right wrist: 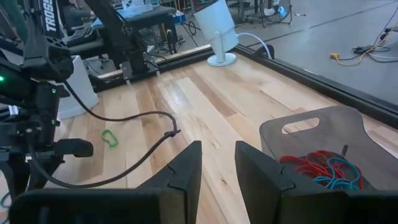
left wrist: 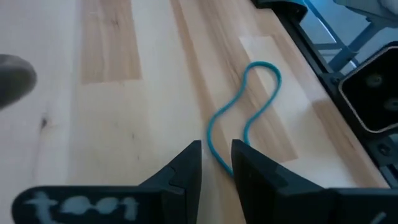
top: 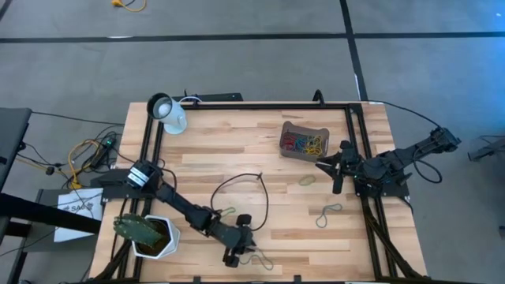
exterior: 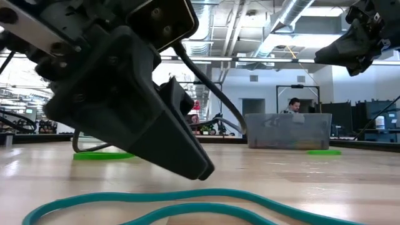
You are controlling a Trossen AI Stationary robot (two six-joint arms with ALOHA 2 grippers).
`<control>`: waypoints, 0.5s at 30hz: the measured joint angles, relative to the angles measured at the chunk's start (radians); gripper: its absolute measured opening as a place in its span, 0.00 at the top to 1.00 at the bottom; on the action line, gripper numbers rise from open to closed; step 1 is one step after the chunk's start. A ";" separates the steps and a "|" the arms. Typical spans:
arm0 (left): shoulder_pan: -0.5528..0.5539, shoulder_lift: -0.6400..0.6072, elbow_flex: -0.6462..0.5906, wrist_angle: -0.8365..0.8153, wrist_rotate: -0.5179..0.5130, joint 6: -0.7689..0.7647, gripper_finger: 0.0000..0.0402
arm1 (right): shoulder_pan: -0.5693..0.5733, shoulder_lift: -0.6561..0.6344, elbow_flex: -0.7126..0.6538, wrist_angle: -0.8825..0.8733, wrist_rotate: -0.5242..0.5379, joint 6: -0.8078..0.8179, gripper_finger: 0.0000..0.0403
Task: Pick and place rubber bands into bin
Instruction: Put the blue rubber band into the black container
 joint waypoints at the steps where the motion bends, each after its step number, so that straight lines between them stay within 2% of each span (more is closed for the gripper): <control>1: -0.004 0.000 0.000 -0.002 0.000 -0.010 0.81 | 0.000 0.000 0.000 0.000 0.000 0.000 0.77; 6: -0.034 -0.001 0.000 -0.035 -0.007 -0.026 0.81 | 0.000 0.000 0.000 0.000 0.000 0.000 0.77; 15: -0.056 -0.005 0.004 -0.124 -0.085 -0.063 0.81 | 0.000 0.000 0.000 0.000 0.000 0.000 0.77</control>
